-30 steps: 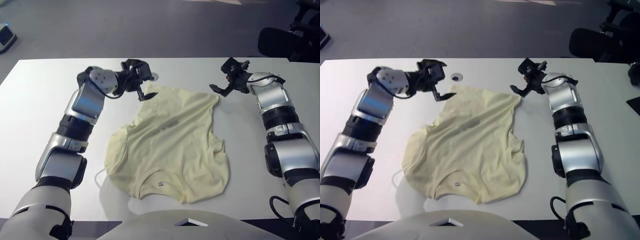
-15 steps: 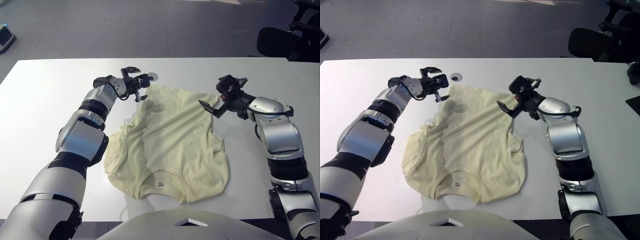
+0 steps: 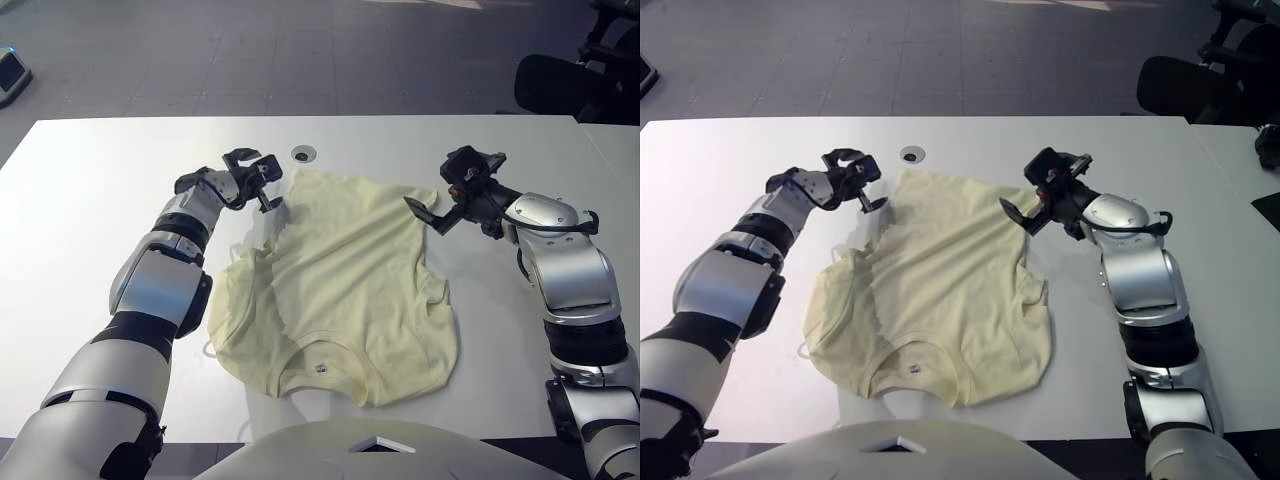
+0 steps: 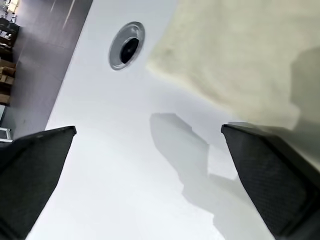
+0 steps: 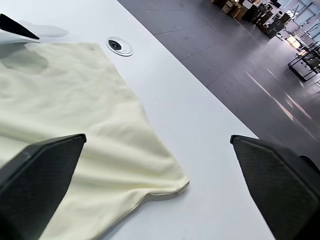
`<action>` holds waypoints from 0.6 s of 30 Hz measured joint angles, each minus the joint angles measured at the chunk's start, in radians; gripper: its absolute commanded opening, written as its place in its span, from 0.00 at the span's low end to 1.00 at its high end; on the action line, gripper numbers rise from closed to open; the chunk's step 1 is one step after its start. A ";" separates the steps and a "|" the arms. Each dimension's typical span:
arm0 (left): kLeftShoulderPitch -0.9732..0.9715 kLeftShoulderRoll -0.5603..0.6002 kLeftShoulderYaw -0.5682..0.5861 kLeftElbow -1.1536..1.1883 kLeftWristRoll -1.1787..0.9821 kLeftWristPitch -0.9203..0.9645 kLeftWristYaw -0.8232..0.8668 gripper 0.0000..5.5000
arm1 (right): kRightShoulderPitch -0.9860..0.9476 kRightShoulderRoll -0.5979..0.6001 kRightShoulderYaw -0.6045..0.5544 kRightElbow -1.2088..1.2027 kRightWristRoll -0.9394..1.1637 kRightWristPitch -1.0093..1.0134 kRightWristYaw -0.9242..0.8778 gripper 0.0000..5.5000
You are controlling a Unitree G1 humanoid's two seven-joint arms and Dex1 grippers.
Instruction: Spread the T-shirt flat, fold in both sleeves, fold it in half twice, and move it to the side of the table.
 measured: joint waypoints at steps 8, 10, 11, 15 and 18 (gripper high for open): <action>-0.006 -0.065 0.033 -0.012 -0.010 -0.046 -0.058 0.98 | 0.000 0.000 0.005 -0.002 0.011 0.002 -0.017 0.97; 0.023 -0.077 0.020 -0.013 0.002 -0.053 -0.063 0.98 | 0.000 0.000 0.009 -0.002 0.014 0.002 -0.017 0.97; 0.043 -0.084 0.015 -0.013 0.006 -0.058 -0.055 0.98 | 0.000 0.000 0.012 -0.002 0.017 0.003 -0.017 0.97; 0.044 -0.098 0.000 -0.018 0.027 -0.035 0.020 0.98 | -0.004 0.000 0.025 -0.002 0.031 0.003 -0.017 0.97; 0.044 -0.098 0.010 -0.017 0.029 0.031 0.107 0.98 | -0.009 -0.001 0.032 -0.001 0.034 0.003 -0.016 0.97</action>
